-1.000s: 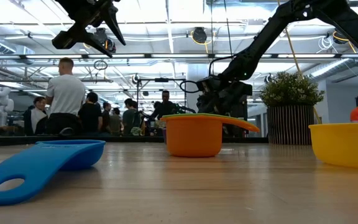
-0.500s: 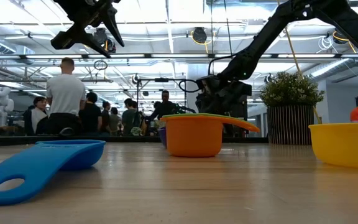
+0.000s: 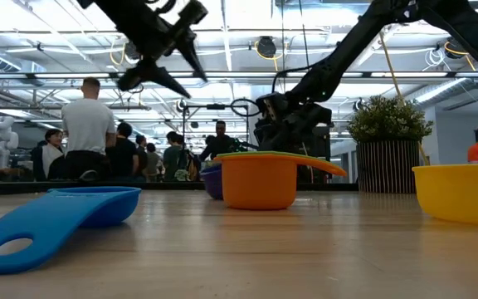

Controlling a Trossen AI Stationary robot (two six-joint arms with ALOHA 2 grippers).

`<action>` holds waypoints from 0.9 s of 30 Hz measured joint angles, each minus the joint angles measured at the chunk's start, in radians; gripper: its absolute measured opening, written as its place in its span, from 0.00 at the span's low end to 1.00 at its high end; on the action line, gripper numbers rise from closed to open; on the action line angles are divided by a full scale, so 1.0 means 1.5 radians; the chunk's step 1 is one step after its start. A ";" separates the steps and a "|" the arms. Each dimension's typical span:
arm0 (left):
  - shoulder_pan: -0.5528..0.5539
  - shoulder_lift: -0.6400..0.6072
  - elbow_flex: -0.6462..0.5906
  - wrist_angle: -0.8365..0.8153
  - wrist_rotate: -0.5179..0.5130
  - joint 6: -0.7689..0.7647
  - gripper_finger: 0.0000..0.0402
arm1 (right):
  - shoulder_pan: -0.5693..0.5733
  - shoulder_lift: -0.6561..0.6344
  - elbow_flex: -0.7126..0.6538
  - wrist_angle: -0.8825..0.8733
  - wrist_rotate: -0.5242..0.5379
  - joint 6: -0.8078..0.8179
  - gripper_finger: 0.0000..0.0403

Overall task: Nest measuring cups in basket
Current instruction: Stack the dark blue measuring cup on top of the green measuring cup

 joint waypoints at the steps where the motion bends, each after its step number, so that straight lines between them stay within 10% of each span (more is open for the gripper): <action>1: 0.000 0.007 0.001 0.014 0.000 0.003 0.47 | 0.002 -0.003 0.000 -0.001 0.000 0.004 0.00; 27: 0.049 -0.019 0.000 -0.038 0.017 -0.003 0.47 | 0.005 -0.081 0.000 0.004 0.006 0.066 0.00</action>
